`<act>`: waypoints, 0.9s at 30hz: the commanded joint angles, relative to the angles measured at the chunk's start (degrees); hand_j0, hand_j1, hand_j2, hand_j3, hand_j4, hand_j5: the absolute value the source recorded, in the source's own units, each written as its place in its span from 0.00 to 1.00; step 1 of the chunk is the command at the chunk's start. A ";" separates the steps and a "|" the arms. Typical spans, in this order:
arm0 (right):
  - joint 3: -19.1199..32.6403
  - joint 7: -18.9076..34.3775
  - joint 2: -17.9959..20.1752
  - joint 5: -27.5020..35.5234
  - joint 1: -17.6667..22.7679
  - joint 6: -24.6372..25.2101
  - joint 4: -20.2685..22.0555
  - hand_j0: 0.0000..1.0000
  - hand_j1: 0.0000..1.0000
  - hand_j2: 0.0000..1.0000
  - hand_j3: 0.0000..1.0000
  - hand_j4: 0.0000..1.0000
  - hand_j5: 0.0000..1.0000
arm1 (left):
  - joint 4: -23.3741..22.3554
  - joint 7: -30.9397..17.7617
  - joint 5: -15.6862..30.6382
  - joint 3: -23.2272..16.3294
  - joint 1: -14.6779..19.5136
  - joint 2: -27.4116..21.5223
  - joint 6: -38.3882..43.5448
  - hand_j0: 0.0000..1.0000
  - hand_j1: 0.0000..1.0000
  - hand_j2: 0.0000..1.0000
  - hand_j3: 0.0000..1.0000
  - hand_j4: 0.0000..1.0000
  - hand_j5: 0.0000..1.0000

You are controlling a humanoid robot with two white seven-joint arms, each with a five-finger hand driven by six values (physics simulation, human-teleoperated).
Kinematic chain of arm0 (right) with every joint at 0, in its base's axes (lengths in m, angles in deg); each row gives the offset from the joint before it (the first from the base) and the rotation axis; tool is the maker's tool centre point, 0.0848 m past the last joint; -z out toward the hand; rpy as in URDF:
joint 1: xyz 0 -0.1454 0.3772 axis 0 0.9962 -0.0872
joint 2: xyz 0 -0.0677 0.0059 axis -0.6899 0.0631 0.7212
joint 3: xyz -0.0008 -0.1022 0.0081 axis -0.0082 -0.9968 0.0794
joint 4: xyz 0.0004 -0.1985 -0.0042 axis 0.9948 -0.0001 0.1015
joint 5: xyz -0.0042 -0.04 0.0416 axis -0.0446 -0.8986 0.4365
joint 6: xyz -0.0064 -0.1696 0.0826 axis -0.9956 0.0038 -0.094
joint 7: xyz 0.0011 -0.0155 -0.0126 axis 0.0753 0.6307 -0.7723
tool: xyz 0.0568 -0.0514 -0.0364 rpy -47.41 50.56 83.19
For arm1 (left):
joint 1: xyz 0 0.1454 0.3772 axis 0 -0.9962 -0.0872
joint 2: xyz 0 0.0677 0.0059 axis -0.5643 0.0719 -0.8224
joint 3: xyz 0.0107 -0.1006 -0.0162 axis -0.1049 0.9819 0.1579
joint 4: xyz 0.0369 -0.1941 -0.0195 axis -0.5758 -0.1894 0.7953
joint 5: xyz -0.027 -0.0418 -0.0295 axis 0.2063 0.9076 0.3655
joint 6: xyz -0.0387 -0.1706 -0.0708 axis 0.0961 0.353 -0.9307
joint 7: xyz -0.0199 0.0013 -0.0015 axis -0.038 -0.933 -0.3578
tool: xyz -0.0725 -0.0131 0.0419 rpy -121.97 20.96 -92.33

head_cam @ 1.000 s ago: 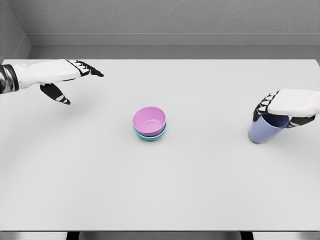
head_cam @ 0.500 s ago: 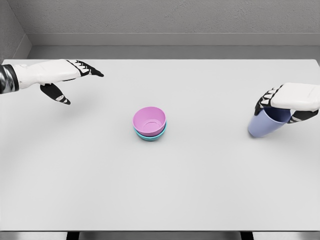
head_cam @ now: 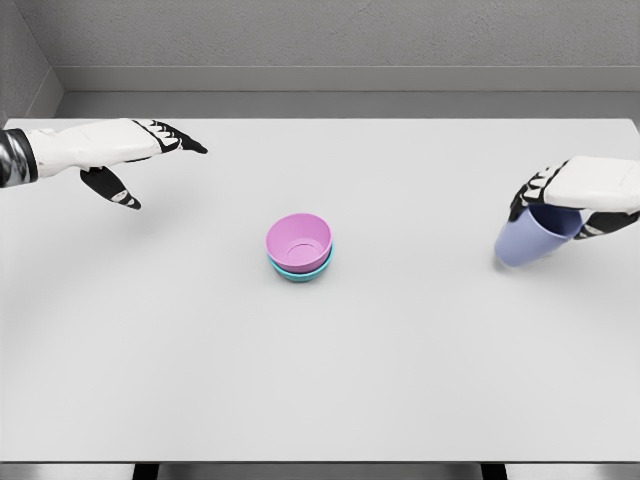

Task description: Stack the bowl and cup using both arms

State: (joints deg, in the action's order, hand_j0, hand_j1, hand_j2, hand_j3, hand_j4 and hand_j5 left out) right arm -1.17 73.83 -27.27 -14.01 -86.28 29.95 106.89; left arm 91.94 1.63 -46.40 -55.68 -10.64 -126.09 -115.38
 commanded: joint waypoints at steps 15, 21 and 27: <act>-0.13 0.07 -3.89 1.21 -3.43 0.18 -2.47 0.67 0.67 0.67 0.67 0.67 0.67 | 0.01 0.03 0.35 0.04 -0.09 -0.03 0.16 1.00 1.00 1.00 1.00 1.00 1.00; -0.22 0.07 -6.00 1.21 -5.01 0.18 -2.38 0.67 0.67 0.67 0.67 0.67 0.67 | 0.01 0.03 0.35 0.04 -0.09 0.06 0.16 1.00 1.00 1.00 1.00 1.00 1.00; -0.48 0.07 -7.41 1.21 -6.68 0.18 -2.38 0.67 0.67 0.67 0.67 0.67 0.67 | 0.01 0.03 0.35 -0.04 -0.09 0.06 0.16 1.00 1.00 1.00 1.00 1.00 1.00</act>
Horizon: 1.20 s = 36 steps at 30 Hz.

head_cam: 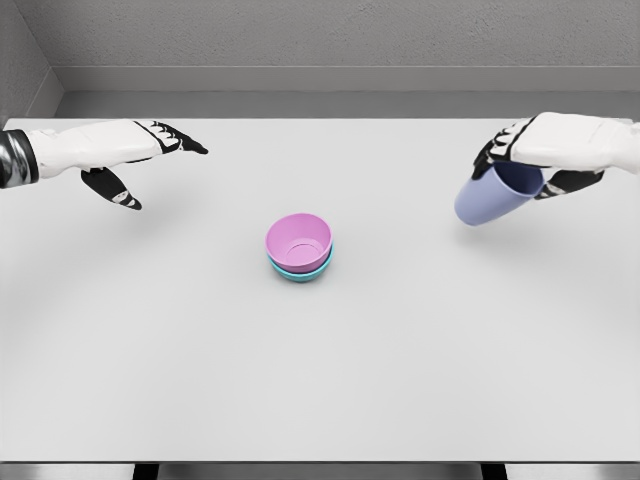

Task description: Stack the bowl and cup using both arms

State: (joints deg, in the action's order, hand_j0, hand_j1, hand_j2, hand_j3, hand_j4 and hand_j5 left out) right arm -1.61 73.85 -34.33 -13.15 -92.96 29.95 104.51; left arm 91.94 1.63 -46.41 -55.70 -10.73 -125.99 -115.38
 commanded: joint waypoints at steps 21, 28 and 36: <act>-3.91 0.04 -5.53 0.36 -5.45 0.18 0.62 0.67 0.67 0.67 0.67 0.67 0.67 | -2.28 0.03 0.35 0.24 0.62 -0.30 0.16 1.00 1.00 1.00 1.00 1.00 1.00; -5.93 0.04 -8.44 0.36 -7.12 0.18 0.62 0.67 0.67 0.67 0.67 0.67 0.67 | -3.25 0.03 0.35 1.29 0.44 -0.39 0.16 1.00 1.00 1.00 1.00 1.00 1.00; -8.13 0.04 -11.07 0.27 -9.32 0.18 0.62 0.67 0.67 0.67 0.67 0.67 0.67 | -3.25 0.03 0.35 1.29 0.44 -0.39 0.16 1.00 1.00 1.00 1.00 1.00 1.00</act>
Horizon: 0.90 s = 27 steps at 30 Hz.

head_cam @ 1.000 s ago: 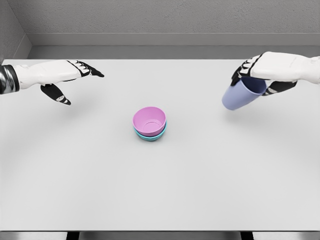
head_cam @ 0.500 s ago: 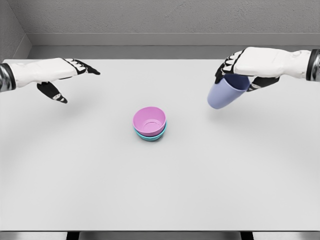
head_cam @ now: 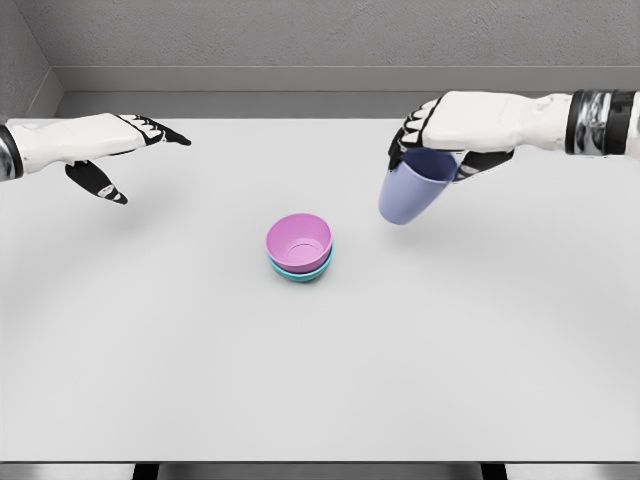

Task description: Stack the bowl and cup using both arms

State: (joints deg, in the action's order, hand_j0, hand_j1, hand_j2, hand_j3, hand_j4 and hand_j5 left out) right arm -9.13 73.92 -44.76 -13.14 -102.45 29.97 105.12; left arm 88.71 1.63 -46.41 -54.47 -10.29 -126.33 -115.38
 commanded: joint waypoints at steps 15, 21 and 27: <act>-4.65 -0.03 -5.47 0.26 -3.52 0.16 1.84 0.68 0.68 0.68 0.68 0.68 0.68 | -0.01 0.03 0.35 0.06 -0.09 0.04 0.16 1.00 1.00 1.00 1.00 1.00 1.00; -5.96 -0.03 -8.64 0.17 -5.36 0.16 2.72 0.68 0.68 0.68 0.68 0.68 0.68 | -0.01 0.03 0.35 0.06 -0.17 0.04 0.16 1.00 1.00 1.00 1.00 1.00 1.00; -6.14 -0.03 -9.43 0.26 -6.15 0.16 2.72 0.69 0.69 0.69 0.69 0.69 0.69 | -0.01 0.03 0.35 0.06 -0.17 0.04 0.16 1.00 1.00 1.00 1.00 1.00 1.00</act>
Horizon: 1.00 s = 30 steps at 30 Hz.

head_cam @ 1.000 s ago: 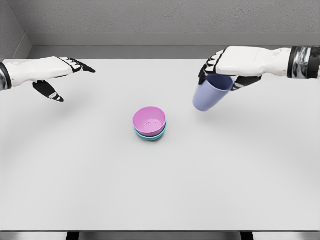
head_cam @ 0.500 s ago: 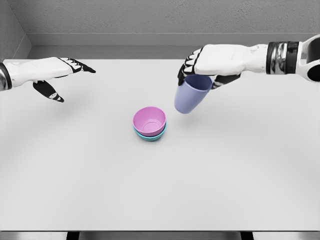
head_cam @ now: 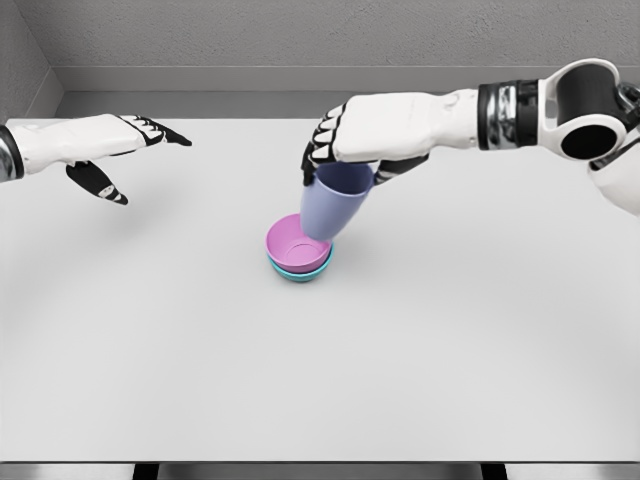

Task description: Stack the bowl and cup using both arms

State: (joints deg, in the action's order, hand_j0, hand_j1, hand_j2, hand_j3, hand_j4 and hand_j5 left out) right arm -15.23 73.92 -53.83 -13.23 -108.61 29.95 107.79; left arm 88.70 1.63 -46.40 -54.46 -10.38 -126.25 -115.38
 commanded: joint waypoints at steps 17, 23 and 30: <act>-1.62 -0.02 -2.91 0.26 -0.70 0.18 -0.56 0.70 0.70 0.70 0.70 0.70 0.70 | 0.09 0.03 0.35 0.05 -0.09 -0.05 0.15 1.00 1.00 1.00 1.00 1.00 1.00; -1.80 -0.02 -3.00 0.26 -0.88 0.18 -0.82 0.70 0.70 0.70 0.70 0.70 0.70 | 0.09 0.03 0.35 0.05 -0.17 -0.05 0.15 1.00 1.00 1.00 1.00 1.00 1.00; -3.29 -0.02 -3.18 0.17 -0.97 0.18 -2.40 0.70 0.70 0.70 0.70 0.70 0.70 | 0.09 0.03 0.35 0.05 -0.17 -0.13 0.15 1.00 1.00 1.00 1.00 1.00 1.00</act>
State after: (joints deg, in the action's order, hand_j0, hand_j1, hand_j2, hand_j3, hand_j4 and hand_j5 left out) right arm -18.11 73.93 -57.03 -13.31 -109.57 29.96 105.90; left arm 88.75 1.63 -46.41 -54.46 -10.56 -126.33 -115.38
